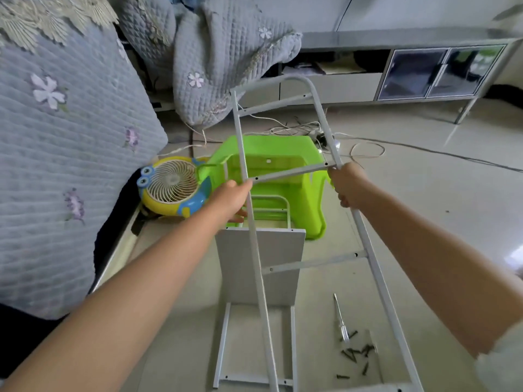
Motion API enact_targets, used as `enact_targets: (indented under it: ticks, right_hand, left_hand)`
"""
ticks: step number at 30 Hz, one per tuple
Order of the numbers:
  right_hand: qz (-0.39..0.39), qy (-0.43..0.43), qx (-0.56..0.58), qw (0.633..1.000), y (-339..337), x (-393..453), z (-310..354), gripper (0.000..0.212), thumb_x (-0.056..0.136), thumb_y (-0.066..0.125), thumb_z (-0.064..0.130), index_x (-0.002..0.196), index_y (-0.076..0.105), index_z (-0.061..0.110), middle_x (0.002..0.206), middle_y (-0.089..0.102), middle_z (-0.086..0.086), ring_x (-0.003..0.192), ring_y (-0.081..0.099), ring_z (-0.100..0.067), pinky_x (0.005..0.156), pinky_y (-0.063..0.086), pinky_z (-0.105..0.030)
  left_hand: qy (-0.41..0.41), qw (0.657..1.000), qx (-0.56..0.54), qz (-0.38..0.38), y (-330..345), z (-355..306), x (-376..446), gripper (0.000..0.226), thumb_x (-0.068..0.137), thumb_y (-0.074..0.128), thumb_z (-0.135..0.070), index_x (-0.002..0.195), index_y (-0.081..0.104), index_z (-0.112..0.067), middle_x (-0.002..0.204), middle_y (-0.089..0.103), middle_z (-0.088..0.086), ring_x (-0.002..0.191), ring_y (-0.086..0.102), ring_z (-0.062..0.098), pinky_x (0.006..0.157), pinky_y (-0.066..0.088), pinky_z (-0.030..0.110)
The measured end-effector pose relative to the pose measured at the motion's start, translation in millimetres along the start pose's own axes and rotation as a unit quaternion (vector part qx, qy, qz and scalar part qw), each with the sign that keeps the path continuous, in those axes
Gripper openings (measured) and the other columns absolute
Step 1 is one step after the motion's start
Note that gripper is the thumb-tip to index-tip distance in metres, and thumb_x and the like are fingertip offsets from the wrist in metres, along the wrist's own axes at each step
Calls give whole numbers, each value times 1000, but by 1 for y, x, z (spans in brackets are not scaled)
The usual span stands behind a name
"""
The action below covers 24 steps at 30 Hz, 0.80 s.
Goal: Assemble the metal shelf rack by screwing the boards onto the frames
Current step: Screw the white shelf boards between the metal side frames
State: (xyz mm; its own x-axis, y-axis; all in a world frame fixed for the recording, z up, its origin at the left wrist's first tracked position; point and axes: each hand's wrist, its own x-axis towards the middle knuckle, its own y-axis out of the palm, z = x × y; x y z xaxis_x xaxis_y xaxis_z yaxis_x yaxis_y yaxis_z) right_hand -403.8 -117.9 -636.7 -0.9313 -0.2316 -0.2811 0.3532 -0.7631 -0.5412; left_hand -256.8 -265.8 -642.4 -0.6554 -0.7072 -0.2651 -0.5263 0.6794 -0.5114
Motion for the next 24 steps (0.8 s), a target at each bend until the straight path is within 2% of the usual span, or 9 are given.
enact_targets:
  ticks: [3, 6, 9, 11, 14, 16, 20, 22, 24]
  right_hand:
    - [15, 54, 50, 997, 14, 1, -2, 30, 95, 36, 15, 66, 34, 11, 59, 33, -7, 46, 29, -15, 36, 28, -12]
    - [47, 77, 72, 993, 28, 1, -5, 27, 93, 31, 7, 67, 36, 9, 58, 29, -7, 46, 24, -14, 31, 28, -8]
    - [66, 74, 95, 991, 37, 1, 0, 27, 93, 29, 2, 67, 36, 7, 57, 27, -6, 45, 23, -15, 30, 25, -9]
    - [65, 45, 97, 992, 42, -1, 6, 22, 92, 34, 0, 72, 41, 3, 57, 33, -8, 44, 31, -17, 37, 33, -21]
    - [50, -1, 53, 997, 48, -3, 12, 11, 88, 47, 2, 77, 48, 2, 65, 48, -10, 55, 49, -20, 54, 46, -30]
    - [48, -20, 28, 998, 51, -6, 10, 3, 84, 54, 3, 87, 54, 1, 72, 53, -10, 66, 54, -23, 59, 45, -30]
    - [67, -64, 45, 995, 58, -9, -14, 54, 83, 53, -1, 134, 38, 6, 102, 53, -14, 81, 55, -22, 59, 41, -27]
    - [69, -74, 102, 990, 60, -10, -28, 64, 82, 53, -5, 140, 31, 8, 111, 48, -10, 81, 54, -22, 61, 44, -25]
    - [72, -87, 140, 984, 58, -11, -38, 62, 81, 53, -9, 138, 36, 7, 113, 39, -3, 76, 53, -20, 62, 45, -23]
  left_hand:
    - [19, 992, 122, 24, 9, 15, -12, 39, 91, 51, -28, 118, 45, -1, 101, 63, 14, 84, 62, 28, 65, 45, 29]
    - [-12, 987, 151, 55, 13, 31, -11, 41, 84, 55, -16, 121, 44, -3, 90, 64, 15, 61, 56, 23, 52, 42, 25]
    - [-6, 984, 180, 17, 1, 41, -6, 39, 82, 53, -7, 120, 52, -2, 107, 62, 19, 89, 61, 32, 72, 49, 34]
    - [-8, 979, 198, -49, -8, 45, 0, 31, 86, 48, -2, 115, 55, 6, 115, 58, 25, 107, 55, 38, 84, 46, 39]
    - [-18, 968, 237, -82, -15, 50, 9, 30, 88, 47, -1, 115, 56, 9, 120, 56, 26, 113, 52, 40, 87, 43, 41]
    - [-27, 963, 257, -82, -12, 50, 13, 31, 89, 47, -2, 118, 55, 7, 123, 56, 24, 115, 51, 38, 88, 43, 38]
    - [-33, 963, 252, -89, 2, 42, 26, 33, 93, 44, -3, 124, 50, 8, 130, 51, 22, 122, 48, 35, 94, 42, 35]
    - [-40, 966, 240, -90, 7, 40, 34, 33, 94, 43, -2, 125, 49, 9, 132, 50, 22, 123, 47, 35, 95, 41, 34]
    - [-39, 966, 237, -96, 10, 39, 38, 33, 94, 43, -1, 125, 48, 9, 133, 49, 22, 124, 46, 35, 96, 41, 34]
